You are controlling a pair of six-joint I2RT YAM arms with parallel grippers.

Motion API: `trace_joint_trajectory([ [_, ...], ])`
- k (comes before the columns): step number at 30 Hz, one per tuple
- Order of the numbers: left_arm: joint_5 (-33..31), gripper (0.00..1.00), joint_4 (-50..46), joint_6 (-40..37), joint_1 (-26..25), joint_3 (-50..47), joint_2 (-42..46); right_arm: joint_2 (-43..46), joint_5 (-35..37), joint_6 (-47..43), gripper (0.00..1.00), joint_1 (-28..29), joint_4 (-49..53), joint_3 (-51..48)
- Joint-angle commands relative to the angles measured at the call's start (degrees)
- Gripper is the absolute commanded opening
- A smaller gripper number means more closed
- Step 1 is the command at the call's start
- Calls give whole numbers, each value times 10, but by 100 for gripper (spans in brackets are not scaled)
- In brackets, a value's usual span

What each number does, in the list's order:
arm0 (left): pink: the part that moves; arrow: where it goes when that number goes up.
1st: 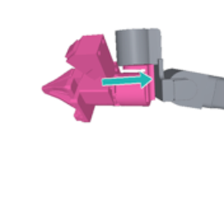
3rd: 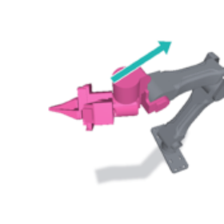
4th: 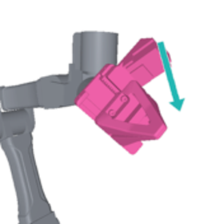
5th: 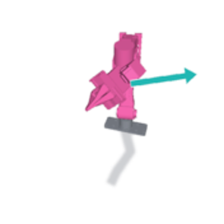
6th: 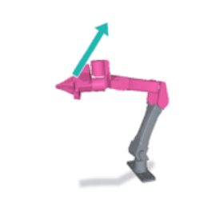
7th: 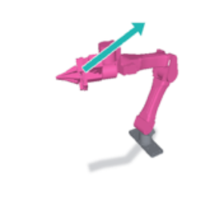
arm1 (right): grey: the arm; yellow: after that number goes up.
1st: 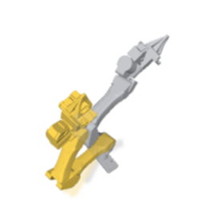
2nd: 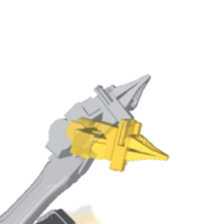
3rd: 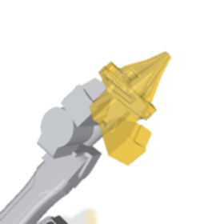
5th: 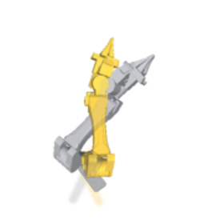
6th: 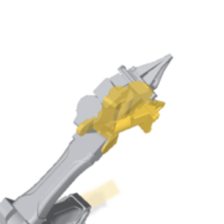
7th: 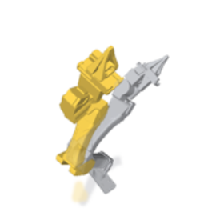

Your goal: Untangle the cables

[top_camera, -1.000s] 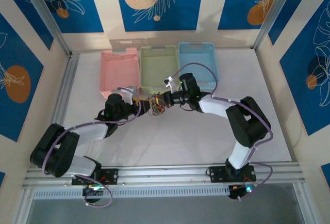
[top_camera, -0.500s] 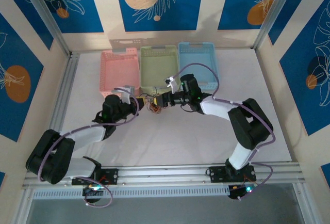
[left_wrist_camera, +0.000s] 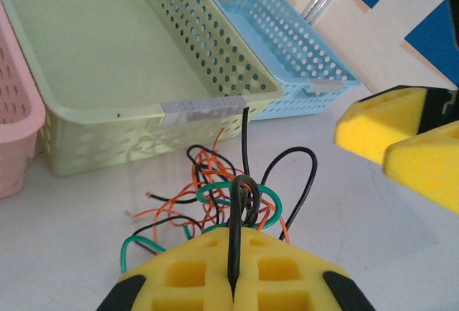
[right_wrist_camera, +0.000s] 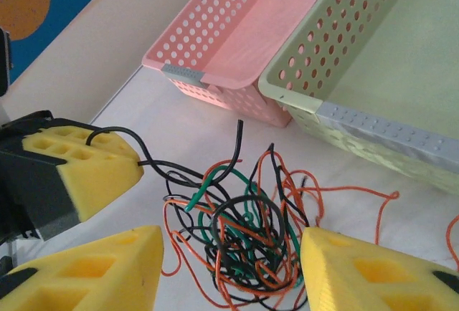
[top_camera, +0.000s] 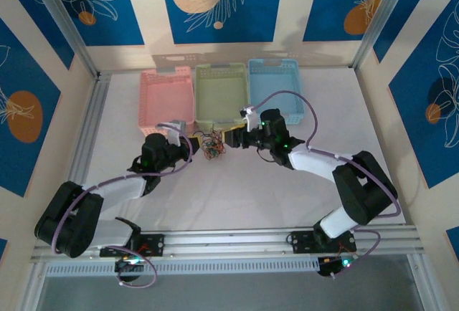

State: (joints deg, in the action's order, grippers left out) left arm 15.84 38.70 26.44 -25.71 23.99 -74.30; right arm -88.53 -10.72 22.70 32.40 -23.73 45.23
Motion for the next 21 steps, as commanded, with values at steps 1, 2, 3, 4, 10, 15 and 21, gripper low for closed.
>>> trace_joint_trajectory([
  [1, 18, 0, 36, -12, 3, 0, 3, -37, -13, -15, 54, -1, 24, 53],
  [2, 17, 0, 35, -11, 3, 0, 3, -50, -19, -22, 54, 1, 50, 74],
  [3, 17, 0, 35, -12, 3, 0, 4, -61, -20, -26, 54, 4, 73, 89],
  [4, 16, 0, 35, -12, 3, 0, 4, -69, -22, -29, 54, 7, 78, 95],
  [10, 15, 0, 32, -12, 3, 3, 1, -86, 20, -44, 56, 27, 116, 116],
  [15, 9, 0, 31, -12, 3, 1, 3, -89, 91, -44, 57, 42, 147, 123],
  [21, 6, 0, 29, -12, 3, 1, 3, -91, 179, -44, 58, 60, 179, 133],
])
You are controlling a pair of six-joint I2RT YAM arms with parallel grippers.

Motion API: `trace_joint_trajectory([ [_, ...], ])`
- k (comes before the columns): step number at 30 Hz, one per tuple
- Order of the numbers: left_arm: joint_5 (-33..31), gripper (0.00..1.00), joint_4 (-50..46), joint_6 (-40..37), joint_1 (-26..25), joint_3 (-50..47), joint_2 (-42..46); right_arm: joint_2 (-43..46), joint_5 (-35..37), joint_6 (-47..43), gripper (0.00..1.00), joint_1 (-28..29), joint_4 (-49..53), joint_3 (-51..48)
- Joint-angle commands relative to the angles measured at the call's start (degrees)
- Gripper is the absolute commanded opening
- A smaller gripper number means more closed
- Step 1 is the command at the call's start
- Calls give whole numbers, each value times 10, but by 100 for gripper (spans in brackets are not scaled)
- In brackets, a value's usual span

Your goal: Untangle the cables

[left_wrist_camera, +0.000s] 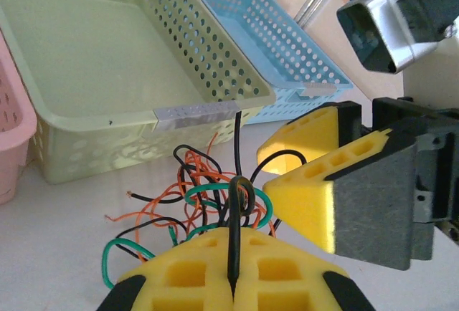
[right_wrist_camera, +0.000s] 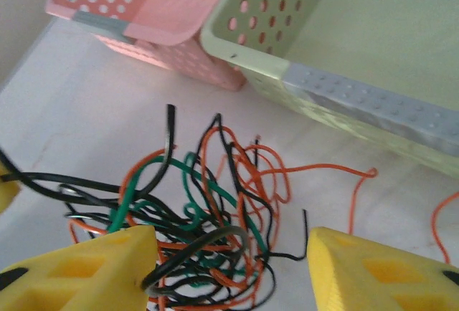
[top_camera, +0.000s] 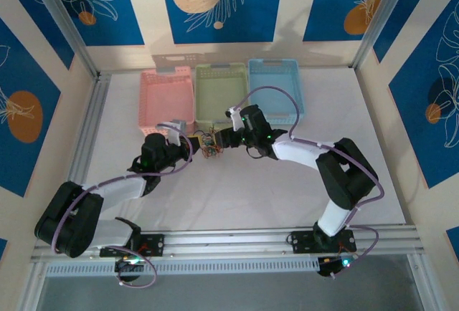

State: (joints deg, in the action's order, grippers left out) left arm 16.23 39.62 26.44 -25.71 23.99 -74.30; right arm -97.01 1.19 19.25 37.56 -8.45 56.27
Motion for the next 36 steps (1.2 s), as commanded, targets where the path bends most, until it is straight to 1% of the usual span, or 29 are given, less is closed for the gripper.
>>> trace_joint_trajectory([
  [1, 1, 0, 19, -13, 2, 1, 3, -6, 66, -9, 58, 8, 29, 23],
  [4, 2, 0, 19, -13, 2, 0, 4, -4, 72, -9, 56, 8, 31, 24],
  [6, 2, 0, 20, -13, 2, 1, 4, -3, 68, -8, 50, 8, 24, 21],
  [7, 2, 0, 20, -13, 2, 1, 3, -3, 65, -7, 46, 8, 22, 21],
  [9, 2, 0, 20, -12, 3, 1, 3, -5, 62, -7, 34, 5, 22, 22],
  [15, 2, 0, 21, -13, 3, 0, 4, -1, 25, 4, 17, -7, 12, 17],
  [18, 0, 0, 22, -13, 3, -1, 5, 8, 10, 9, 3, -14, -2, 5],
  [19, -2, 0, 21, -12, 2, -2, 6, 10, 9, 12, 0, -17, -3, 3],
  [21, -8, 0, 20, -12, 3, -3, 8, 18, 27, 17, 0, -23, -3, -5],
  [23, -34, 0, 11, -14, 3, -8, 20, 33, 53, 26, 0, -31, -9, -20],
  [25, -77, 0, -2, -16, 3, -20, 42, 50, 79, 43, 0, -43, -18, -40],
  [29, -184, 0, -25, -17, 4, -51, 102, 82, 131, 98, 0, -79, -20, -74],
  [32, -236, 0, -34, -13, 5, -68, 134, 103, 144, 143, 0, -111, -27, -102],
  [36, -271, 0, -43, -10, 6, -79, 156, 117, 126, 188, 0, -146, -42, -129],
])
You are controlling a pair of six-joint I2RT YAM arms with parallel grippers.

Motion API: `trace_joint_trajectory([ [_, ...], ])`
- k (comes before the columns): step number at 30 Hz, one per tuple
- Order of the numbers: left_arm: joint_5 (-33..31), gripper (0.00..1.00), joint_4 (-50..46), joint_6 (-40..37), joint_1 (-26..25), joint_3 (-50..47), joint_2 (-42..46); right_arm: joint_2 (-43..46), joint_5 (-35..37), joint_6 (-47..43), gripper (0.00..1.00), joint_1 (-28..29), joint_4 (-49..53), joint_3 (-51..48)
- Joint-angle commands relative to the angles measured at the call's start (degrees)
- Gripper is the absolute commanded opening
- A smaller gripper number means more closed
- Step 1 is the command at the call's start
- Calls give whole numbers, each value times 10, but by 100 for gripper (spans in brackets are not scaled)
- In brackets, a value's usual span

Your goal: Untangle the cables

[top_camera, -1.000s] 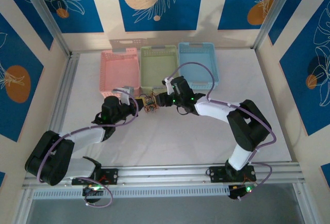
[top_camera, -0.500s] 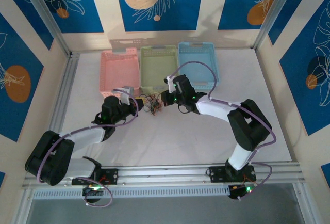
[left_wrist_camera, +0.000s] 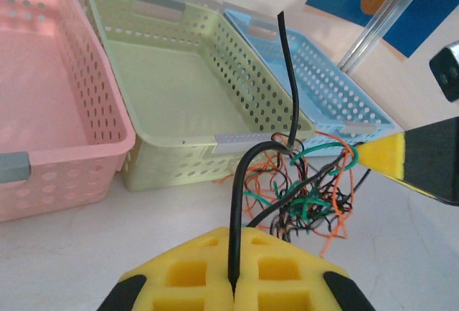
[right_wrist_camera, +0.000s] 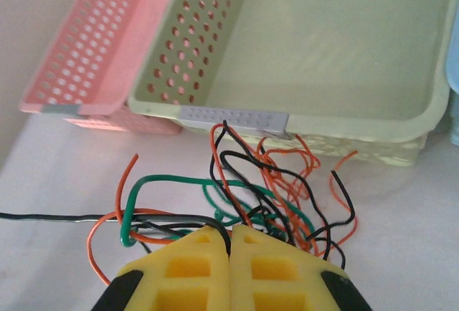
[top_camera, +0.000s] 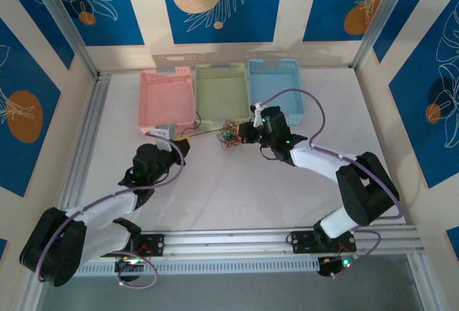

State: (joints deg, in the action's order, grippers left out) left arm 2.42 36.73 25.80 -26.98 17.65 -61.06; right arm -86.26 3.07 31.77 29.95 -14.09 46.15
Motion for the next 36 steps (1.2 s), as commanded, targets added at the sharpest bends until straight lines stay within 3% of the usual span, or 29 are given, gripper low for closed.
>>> trace_joint_trajectory([
  [1, -141, 0, -16, -3, 19, -18, 29, 8, 100, 71, 0, -78, 12, -31],
  [8, -152, 0, -11, 0, 20, -28, 41, -11, 12, 86, 0, -100, -20, -33],
  [12, -139, 0, -8, -4, 20, -24, 34, -14, -25, 66, 18, -88, -45, -29],
  [17, -134, 0, -6, -6, 20, -24, 34, -3, -16, 23, 31, -57, -58, -29],
  [29, -131, 0, -8, -6, 21, -21, 29, -118, -77, -83, 28, 20, 91, 119],
  [36, -129, 0, -9, -6, 20, -20, 29, -161, -33, -124, 33, 54, 158, 175],
])
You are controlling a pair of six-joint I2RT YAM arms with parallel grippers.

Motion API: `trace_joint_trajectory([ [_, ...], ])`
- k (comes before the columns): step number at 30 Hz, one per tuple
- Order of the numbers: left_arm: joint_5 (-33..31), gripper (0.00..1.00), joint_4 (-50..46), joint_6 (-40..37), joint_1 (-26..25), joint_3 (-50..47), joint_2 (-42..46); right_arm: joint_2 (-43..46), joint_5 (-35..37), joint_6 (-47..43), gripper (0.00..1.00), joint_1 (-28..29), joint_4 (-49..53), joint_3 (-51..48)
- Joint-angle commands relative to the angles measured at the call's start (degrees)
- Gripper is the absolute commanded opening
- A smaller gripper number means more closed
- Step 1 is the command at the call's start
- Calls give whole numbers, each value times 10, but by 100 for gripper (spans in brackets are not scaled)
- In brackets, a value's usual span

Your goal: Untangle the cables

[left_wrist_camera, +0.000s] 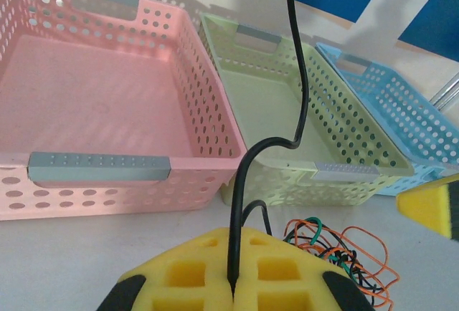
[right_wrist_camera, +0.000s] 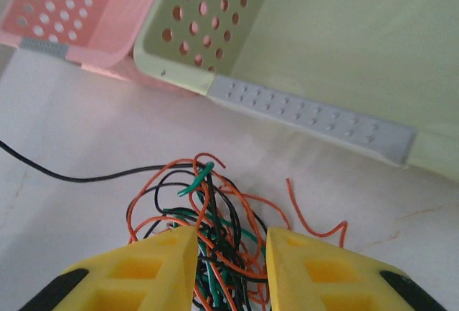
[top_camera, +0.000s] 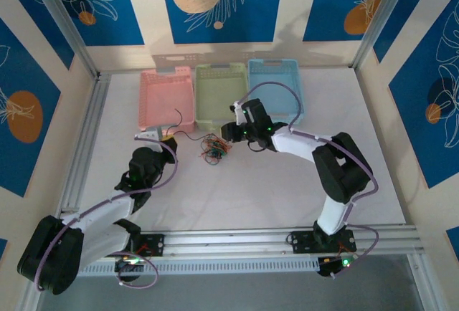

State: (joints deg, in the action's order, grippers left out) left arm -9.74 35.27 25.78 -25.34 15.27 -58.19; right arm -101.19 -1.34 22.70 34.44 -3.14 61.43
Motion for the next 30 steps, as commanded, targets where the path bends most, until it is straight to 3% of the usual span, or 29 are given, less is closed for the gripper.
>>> trace_joint_trajectory([
  [1, -7, 0, 6, -6, 4, 4, -1, -19, 11, -39, 33, 13, 59, 31],
  [19, -4, 0, 6, -6, 4, 5, -2, -64, 77, -76, 33, 47, 122, 88],
  [24, -3, 0, 6, -6, 4, 5, -2, -67, 78, -79, 25, 49, 125, 90],
  [30, -5, 0, 6, -6, 4, 5, -2, -53, 78, -82, 7, 50, 110, 76],
])
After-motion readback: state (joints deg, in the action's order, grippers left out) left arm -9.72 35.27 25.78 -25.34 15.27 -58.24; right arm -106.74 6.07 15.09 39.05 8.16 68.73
